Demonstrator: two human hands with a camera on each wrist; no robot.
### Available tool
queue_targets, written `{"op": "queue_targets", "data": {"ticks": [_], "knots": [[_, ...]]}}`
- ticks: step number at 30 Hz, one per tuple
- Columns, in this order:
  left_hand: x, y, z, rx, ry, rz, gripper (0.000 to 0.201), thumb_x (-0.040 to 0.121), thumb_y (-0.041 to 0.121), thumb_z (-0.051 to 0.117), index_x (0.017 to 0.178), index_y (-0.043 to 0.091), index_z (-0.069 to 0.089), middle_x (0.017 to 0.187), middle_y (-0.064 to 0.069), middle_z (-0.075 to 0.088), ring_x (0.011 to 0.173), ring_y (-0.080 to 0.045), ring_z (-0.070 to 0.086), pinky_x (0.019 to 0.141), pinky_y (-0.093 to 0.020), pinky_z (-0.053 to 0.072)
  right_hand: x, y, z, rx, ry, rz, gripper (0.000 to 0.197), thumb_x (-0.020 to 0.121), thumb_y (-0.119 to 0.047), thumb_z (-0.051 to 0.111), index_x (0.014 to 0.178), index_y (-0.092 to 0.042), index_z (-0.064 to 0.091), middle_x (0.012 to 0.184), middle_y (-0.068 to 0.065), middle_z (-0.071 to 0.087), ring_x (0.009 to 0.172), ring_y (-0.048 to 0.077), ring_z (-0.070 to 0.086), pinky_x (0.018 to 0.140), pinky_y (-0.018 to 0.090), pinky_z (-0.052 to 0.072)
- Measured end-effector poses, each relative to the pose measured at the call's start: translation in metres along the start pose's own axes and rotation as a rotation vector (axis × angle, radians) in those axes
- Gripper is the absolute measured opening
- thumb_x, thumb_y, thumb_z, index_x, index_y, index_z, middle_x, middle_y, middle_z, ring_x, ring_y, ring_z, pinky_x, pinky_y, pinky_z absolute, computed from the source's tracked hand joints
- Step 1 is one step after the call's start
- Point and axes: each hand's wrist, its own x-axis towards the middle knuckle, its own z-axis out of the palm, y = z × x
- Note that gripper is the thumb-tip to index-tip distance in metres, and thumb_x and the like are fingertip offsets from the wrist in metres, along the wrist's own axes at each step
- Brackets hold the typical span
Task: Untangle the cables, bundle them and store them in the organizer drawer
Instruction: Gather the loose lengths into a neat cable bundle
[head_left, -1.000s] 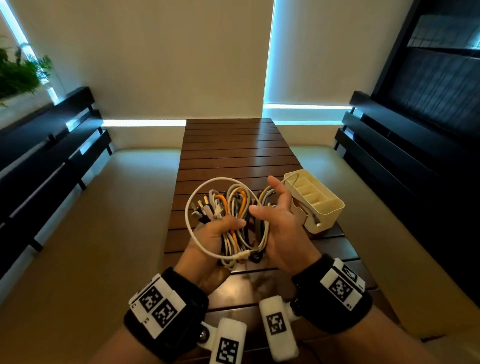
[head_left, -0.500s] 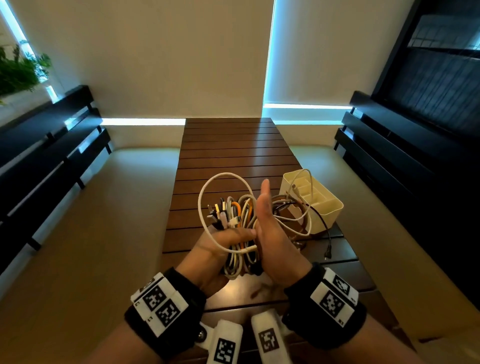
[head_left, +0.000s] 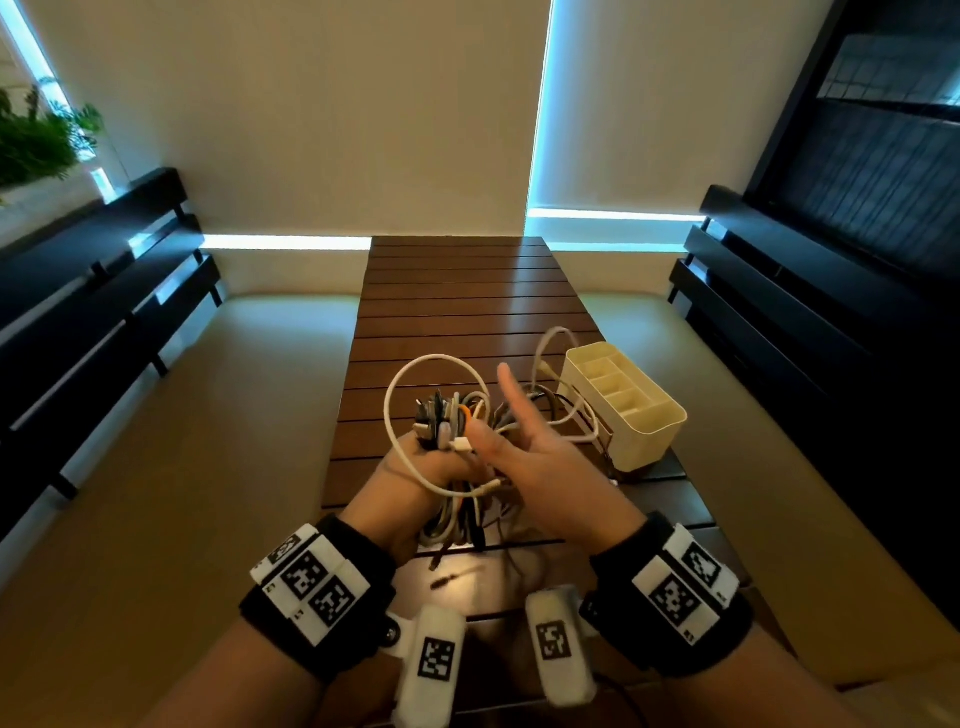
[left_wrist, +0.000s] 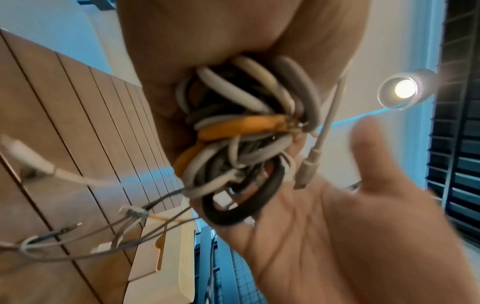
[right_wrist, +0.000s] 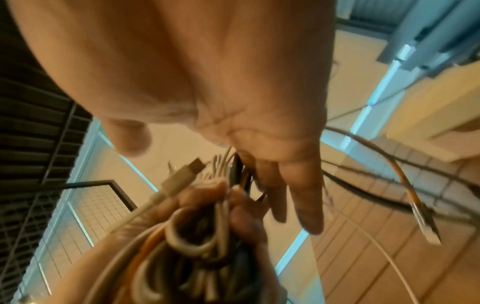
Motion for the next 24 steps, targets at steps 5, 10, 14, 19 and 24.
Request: {"op": "queue_targets", "data": {"ticks": [5, 10, 14, 19, 24], "knots": [[0.006, 0.003, -0.010, -0.016, 0.104, -0.061, 0.038, 0.064, -0.003, 0.076, 0.096, -0.019, 0.063, 0.090, -0.022, 0.057, 0.074, -0.026, 0.060, 0.062, -0.029, 0.054, -0.002, 0.007, -0.012, -0.003, 0.407, -0.093, 0.035, 0.096, -0.028, 0.063, 0.131, -0.032, 0.060, 0.072, 0.003, 0.072, 0.059, 0.012, 0.070, 0.058, 0.028, 0.059], [0.002, 0.004, -0.012, 0.045, -0.011, -0.083, 0.008, 0.079, -0.011, 0.064, 0.086, -0.014, 0.066, 0.069, -0.013, 0.064, 0.061, -0.019, 0.063, 0.053, -0.024, 0.050, -0.010, -0.005, -0.005, -0.295, 0.140, -0.494, 0.009, 0.093, -0.020, 0.067, 0.097, -0.017, 0.075, 0.066, -0.012, 0.067, 0.055, 0.005, 0.061, 0.057, 0.010, 0.044], [-0.009, 0.005, -0.001, 0.076, -0.102, -0.022, 0.023, 0.093, -0.006, 0.048, 0.074, 0.005, 0.055, 0.068, -0.003, 0.058, 0.057, -0.004, 0.060, 0.055, -0.014, 0.048, 0.000, -0.018, 0.005, -0.410, -0.094, -0.707, 0.018, 0.095, -0.013, 0.064, 0.111, -0.012, 0.072, 0.098, -0.006, 0.070, 0.090, 0.003, 0.064, 0.080, 0.020, 0.053], [-0.012, 0.015, -0.016, 0.061, -0.197, -0.027, 0.011, 0.080, 0.005, 0.066, 0.089, -0.001, 0.068, 0.079, -0.022, 0.064, 0.067, -0.034, 0.062, 0.061, -0.036, 0.054, 0.018, -0.020, 0.003, -0.240, -0.081, -0.602, 0.024, 0.095, -0.010, 0.061, 0.116, -0.014, 0.071, 0.103, -0.006, 0.073, 0.100, 0.011, 0.067, 0.090, 0.034, 0.055], [-0.016, 0.015, -0.024, 0.155, -0.269, -0.081, 0.031, 0.076, -0.015, 0.065, 0.106, -0.005, 0.065, 0.094, -0.028, 0.068, 0.075, -0.035, 0.065, 0.072, -0.042, 0.056, 0.028, -0.015, -0.006, 0.032, -0.096, -0.384, 0.027, 0.093, -0.021, 0.055, 0.115, -0.016, 0.070, 0.110, 0.003, 0.071, 0.106, 0.017, 0.066, 0.091, 0.026, 0.053]]}}
